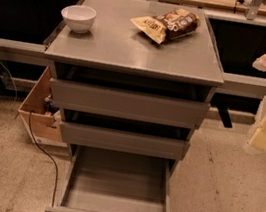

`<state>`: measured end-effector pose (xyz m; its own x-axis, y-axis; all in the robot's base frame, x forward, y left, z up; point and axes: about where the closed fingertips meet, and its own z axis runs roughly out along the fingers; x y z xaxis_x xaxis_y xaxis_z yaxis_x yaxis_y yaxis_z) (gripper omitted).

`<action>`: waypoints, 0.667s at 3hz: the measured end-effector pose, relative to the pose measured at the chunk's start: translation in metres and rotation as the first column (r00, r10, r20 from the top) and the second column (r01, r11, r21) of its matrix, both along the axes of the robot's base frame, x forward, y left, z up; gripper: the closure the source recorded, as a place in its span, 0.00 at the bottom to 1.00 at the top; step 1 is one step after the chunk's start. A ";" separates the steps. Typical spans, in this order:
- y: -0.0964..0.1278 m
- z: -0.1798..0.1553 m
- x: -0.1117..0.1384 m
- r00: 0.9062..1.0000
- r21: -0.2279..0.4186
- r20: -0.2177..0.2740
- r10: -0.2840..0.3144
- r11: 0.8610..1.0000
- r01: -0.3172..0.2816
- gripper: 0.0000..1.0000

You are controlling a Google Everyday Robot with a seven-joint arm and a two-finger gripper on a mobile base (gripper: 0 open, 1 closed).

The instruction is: Place brown chip bag into bottom drawer

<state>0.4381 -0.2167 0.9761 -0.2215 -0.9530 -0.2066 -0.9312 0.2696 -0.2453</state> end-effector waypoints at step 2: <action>-0.003 -0.007 0.024 0.999 0.044 0.039 0.010 0.999 -0.011 0.00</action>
Offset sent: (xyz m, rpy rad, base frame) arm 0.0770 -0.0140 -0.0251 0.1429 -0.1081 0.0327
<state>0.4622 -0.2201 0.9693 -0.2026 -0.9450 -0.2566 -0.9241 0.2712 -0.2692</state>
